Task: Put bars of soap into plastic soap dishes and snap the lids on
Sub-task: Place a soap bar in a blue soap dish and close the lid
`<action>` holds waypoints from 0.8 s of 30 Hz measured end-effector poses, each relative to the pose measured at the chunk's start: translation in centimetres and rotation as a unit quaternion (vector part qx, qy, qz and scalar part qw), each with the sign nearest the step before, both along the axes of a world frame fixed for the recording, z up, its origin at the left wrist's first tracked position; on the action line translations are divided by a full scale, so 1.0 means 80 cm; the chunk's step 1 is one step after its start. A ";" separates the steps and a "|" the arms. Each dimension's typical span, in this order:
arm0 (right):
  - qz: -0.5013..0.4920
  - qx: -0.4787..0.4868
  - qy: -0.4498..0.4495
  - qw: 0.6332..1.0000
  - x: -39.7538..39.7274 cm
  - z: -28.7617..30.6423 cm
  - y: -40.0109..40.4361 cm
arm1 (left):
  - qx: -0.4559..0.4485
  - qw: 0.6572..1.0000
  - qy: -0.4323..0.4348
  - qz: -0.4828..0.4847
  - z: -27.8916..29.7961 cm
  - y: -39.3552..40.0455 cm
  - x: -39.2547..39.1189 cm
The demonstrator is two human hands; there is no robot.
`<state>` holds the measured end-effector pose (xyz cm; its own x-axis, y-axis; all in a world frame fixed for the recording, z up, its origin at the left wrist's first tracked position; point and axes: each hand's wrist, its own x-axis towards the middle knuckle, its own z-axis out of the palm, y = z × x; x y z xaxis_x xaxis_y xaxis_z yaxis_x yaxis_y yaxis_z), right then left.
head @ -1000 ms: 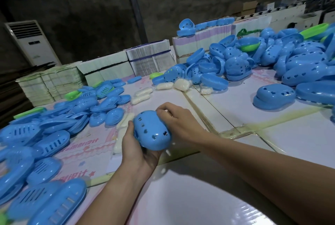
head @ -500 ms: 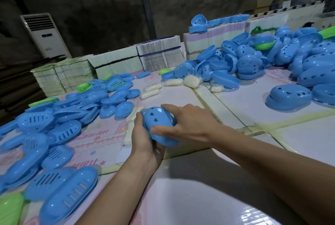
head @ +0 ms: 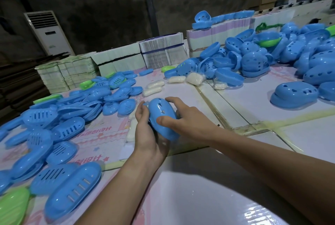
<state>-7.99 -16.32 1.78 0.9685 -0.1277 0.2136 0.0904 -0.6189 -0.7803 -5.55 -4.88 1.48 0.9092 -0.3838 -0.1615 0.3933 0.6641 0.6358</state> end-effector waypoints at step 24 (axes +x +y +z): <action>0.047 0.100 -0.024 0.994 0.005 0.002 -0.021 | 0.065 0.989 -0.130 0.024 -0.011 -0.006 0.001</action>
